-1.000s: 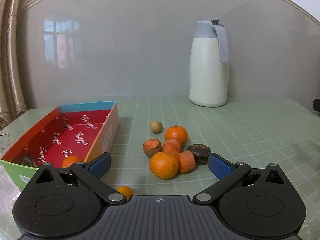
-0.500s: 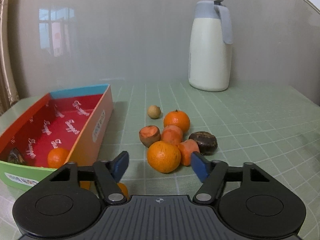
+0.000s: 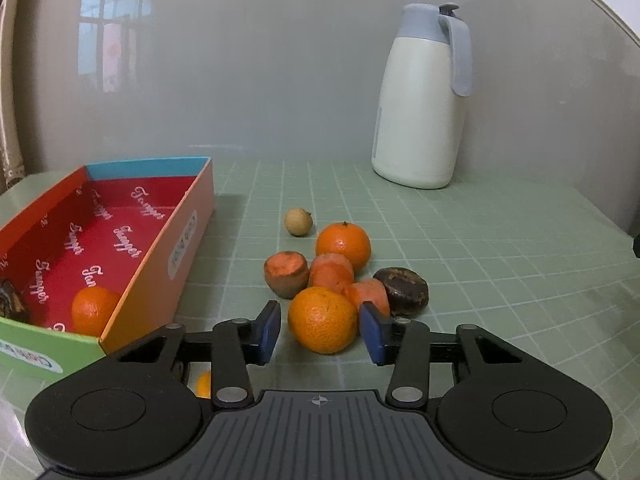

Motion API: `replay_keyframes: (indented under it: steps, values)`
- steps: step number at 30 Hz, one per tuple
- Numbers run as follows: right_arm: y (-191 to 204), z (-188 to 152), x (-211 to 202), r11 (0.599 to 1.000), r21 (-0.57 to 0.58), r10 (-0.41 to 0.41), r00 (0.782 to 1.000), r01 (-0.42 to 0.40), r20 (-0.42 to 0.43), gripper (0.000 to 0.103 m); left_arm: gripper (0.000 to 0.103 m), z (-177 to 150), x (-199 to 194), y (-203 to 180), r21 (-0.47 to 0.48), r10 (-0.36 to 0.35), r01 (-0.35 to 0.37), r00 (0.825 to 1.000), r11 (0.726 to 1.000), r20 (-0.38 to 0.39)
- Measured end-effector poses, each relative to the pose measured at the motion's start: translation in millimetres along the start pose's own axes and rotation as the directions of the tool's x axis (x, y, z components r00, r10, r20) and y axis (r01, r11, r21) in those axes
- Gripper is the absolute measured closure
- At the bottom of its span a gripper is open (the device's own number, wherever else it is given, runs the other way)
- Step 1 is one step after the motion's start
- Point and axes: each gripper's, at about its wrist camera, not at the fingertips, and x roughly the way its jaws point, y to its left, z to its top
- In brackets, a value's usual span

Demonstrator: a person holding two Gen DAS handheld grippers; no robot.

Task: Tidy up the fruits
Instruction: 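Grasp another mandarin orange from the pile with the left gripper, then carry the mandarin into the red box and open the left gripper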

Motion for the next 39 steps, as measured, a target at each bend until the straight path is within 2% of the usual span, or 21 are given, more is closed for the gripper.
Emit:
replay_keyframes:
  steps: [13,14,15,17,30,39]
  values:
    - [0.0,-4.0,4.6,1.0,-0.011,-0.003,1.0,0.003,-0.007,0.023,0.058,1.6,8.8,-5.2,-0.01,-0.009,0.009,1.0,1.0,-0.011]
    - [-0.5,-4.1,4.4,1.0,-0.011,-0.005,1.0,0.005,-0.006,0.023,0.059,1.5,10.0,-5.2,-0.011,-0.008,0.008,1.0,1.0,-0.02]
    - [-1.1,-4.1,4.4,1.0,-0.01,-0.005,1.0,0.005,-0.005,0.023,0.065,0.6,12.3,-4.6,-0.016,-0.012,0.011,0.999,1.0,-0.039]
    - [-1.7,-4.1,4.8,1.0,-0.008,-0.007,1.0,0.007,-0.006,0.023,0.065,1.4,13.0,-0.8,-0.036,-0.018,0.017,0.999,0.999,-0.045]
    - [15.1,-1.6,1.7,1.0,-0.012,0.024,1.0,-0.024,-0.003,0.022,0.065,6.8,-17.8,12.6,-0.022,0.019,-0.018,0.999,1.0,0.038]
    - [53.0,1.2,-0.2,0.996,-0.041,0.083,0.997,-0.083,0.002,0.022,0.065,14.8,-49.7,46.2,-0.056,0.08,-0.073,0.989,0.996,0.124]
